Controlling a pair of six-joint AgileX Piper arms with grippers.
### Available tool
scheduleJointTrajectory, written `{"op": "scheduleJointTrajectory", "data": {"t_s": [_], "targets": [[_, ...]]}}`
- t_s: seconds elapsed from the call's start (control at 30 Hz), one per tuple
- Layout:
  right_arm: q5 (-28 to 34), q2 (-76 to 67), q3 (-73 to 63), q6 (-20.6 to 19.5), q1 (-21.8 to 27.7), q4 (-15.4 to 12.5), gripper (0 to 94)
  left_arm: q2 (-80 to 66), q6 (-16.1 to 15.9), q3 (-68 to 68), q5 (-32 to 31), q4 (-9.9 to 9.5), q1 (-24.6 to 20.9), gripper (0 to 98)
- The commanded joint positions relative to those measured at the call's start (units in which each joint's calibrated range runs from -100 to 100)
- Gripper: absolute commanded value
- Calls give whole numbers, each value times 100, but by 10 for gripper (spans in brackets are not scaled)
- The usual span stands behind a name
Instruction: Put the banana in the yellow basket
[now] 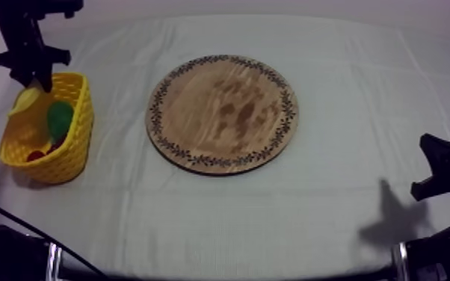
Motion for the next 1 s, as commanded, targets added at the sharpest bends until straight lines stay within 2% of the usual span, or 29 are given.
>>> {"op": "scheduleJointTrajectory", "data": {"t_s": [0.0,0.83,0.9,0.97], "targets": [[-2,0,-3,3,0,1,3,31,6,87,6,-1,-22,211],[-2,0,-3,3,0,1,3,87,-34,469,6,3,-99,209],[-2,0,-3,3,0,1,3,74,-35,462,6,-16,-83,233],[-2,0,-3,3,0,1,3,59,28,460,6,-73,-59,356]]}}
